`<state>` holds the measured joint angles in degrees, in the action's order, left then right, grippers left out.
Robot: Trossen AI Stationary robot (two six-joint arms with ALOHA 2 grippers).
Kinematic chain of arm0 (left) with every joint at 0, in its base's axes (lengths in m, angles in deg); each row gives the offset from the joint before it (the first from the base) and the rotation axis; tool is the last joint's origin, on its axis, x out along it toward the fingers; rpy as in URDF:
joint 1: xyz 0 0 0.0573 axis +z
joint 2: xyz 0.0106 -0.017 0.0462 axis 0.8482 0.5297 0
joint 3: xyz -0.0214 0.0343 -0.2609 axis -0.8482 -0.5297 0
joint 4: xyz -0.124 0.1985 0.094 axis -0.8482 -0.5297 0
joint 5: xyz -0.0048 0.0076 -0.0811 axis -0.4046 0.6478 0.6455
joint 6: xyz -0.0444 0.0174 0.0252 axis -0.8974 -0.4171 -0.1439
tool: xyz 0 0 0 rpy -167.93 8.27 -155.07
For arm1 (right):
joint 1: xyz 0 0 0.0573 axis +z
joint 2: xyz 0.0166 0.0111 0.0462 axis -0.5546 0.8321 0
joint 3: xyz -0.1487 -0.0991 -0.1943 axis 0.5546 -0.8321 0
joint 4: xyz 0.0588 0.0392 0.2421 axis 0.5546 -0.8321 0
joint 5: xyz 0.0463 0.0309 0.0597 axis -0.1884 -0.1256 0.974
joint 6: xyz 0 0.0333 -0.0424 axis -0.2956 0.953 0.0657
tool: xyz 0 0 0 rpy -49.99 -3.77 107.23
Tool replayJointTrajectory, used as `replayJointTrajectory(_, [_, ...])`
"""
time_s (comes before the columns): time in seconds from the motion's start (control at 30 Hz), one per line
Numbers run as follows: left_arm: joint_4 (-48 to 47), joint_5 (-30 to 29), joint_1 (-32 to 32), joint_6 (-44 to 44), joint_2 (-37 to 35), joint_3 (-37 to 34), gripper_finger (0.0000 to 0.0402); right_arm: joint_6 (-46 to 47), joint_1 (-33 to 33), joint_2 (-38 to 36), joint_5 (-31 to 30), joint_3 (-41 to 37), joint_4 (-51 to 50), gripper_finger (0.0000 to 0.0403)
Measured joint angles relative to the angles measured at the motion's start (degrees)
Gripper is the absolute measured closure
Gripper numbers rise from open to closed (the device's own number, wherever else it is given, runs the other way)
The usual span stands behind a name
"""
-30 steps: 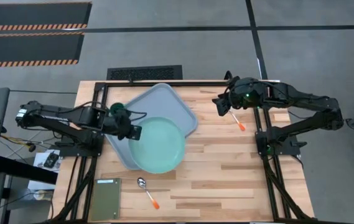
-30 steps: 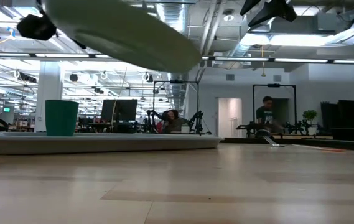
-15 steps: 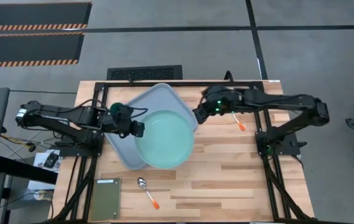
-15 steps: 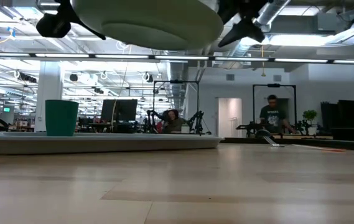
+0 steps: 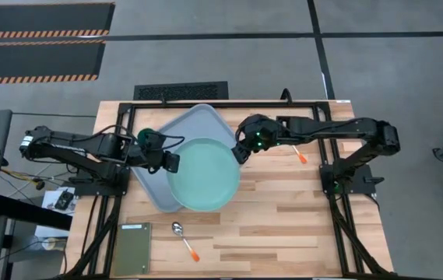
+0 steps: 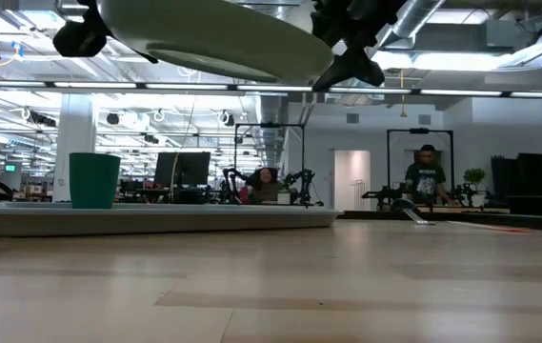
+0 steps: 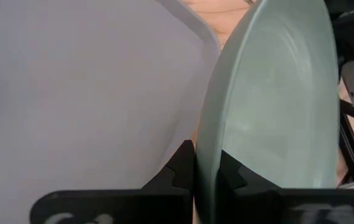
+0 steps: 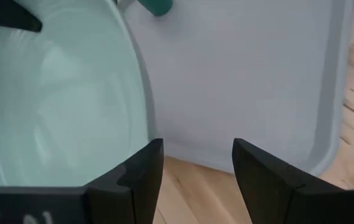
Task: Pick and place plate/cup/fork/spoon on tray
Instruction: Put the light gray plate on the gray tray at the bottom of the teal cup
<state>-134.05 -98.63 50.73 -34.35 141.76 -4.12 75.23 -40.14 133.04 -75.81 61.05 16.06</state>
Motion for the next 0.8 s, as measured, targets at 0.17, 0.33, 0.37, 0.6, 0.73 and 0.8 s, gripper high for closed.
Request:
replayJointTrajectory(0.17, [-3.6,-0.4,0.0,-1.5,0.0,0.0,0.04,-0.2,-0.6,-1.2,-0.3,-0.1,-0.2,0.0187])
replayJointTrajectory(0.33, [-6.8,-1.0,0.1,-2.2,0.0,0.0,0.04,-1.6,-1.8,-4.4,-1.8,0.1,2.4,0.0187])
replayJointTrajectory(0.37, [-6.7,-1.0,0.0,-2.2,0.0,0.0,0.04,-2.1,-1.9,-4.4,-1.7,0.1,3.0,0.0187])
replayJointTrajectory(0.6, [-4.4,-2.0,0.0,-0.7,0.0,0.0,0.04,-2.4,-1.1,-0.1,0.8,0.0,3.1,0.0187])
replayJointTrajectory(0.73, [-4.2,-2.2,0.0,-0.5,0.0,0.0,0.04,-2.3,0.2,3.0,2.6,0.0,4.8,0.0187])
replayJointTrajectory(0.8, [-4.1,-2.2,0.0,-0.5,0.0,0.0,0.04,-2.3,0.7,4.4,2.8,0.0,4.6,0.0187])
